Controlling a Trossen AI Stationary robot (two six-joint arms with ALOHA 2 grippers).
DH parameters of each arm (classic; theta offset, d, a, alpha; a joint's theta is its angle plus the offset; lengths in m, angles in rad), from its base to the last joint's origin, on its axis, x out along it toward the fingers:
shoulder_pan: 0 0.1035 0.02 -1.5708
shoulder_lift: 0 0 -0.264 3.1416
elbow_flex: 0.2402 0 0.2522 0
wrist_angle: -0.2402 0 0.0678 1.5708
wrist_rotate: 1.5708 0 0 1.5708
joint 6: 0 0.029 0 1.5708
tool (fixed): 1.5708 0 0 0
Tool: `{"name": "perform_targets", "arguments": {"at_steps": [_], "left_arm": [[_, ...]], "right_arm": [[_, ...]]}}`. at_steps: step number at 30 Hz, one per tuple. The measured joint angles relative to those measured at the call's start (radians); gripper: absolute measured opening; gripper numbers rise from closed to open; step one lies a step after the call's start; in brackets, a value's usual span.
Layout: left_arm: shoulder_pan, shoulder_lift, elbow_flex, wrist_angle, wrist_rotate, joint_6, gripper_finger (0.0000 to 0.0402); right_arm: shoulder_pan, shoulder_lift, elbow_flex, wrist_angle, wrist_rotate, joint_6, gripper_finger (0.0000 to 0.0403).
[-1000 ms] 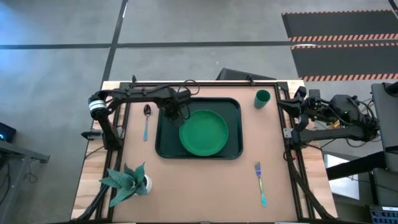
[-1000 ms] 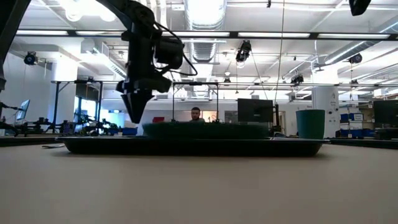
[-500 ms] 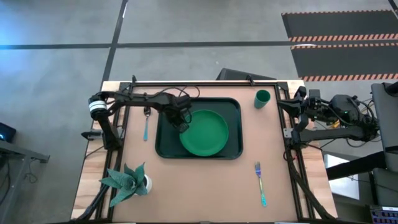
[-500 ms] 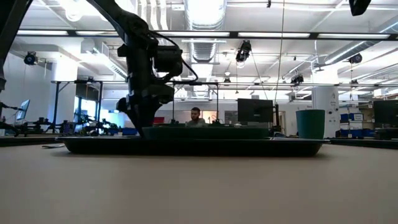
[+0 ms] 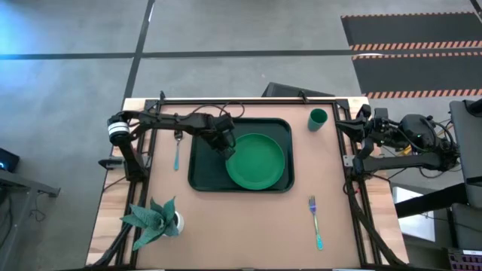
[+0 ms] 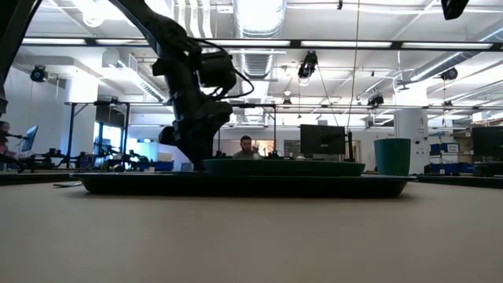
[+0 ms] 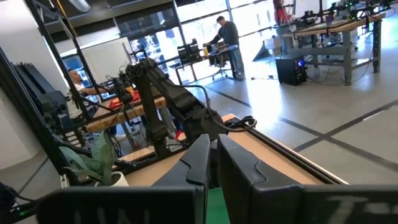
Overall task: Pick and place plate/cup/fork/spoon on tray
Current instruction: Put the green plate on the dark green tray, then put the green cup on the dark green tray to the top right of the green plate
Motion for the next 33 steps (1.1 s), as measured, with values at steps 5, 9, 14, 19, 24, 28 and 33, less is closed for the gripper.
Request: {"name": "perform_targets", "arguments": {"at_steps": [5, 9, 14, 19, 24, 28, 33], "left_arm": [[0.0, -0.004, -0.018, -0.012, 0.0, 0.005, 0.0088], [0.001, -0.038, -0.013, -0.011, 0.0, 0.005, 0.0088], [0.003, -0.111, 0.013, -0.004, -0.002, 0.006, 0.0088], [0.003, -0.22, 0.039, 0.002, -0.029, 0.002, 0.0088], [0.003, -0.345, 0.051, 0.036, -0.048, 0.002, 0.0088], [0.002, -0.446, 0.052, 0.101, -0.049, 0.004, 0.0088], [0.002, -0.543, 0.051, 0.188, -0.055, 0.048, 0.0088]], "right_arm": [[0.0, 0.0, 0.0, -0.01, 0.0, 0.016, 0.0022], [0.0, 0.0, 0.0, -0.067, 0.026, 0.052, 0.0022], [0.0, 0.021, 0.0, -0.212, 0.157, 0.133, 0.0022], [-0.001, 0.06, 0.009, -0.239, 0.185, 0.166, 0.0024], [-0.013, 0.135, 0.107, -0.251, 0.185, 0.122, 0.0045], [-0.029, 0.22, 0.235, -0.331, 0.211, 0.077, 0.0074], [-0.067, 0.336, 0.381, -0.494, 0.218, 0.102, 0.0103]]}}
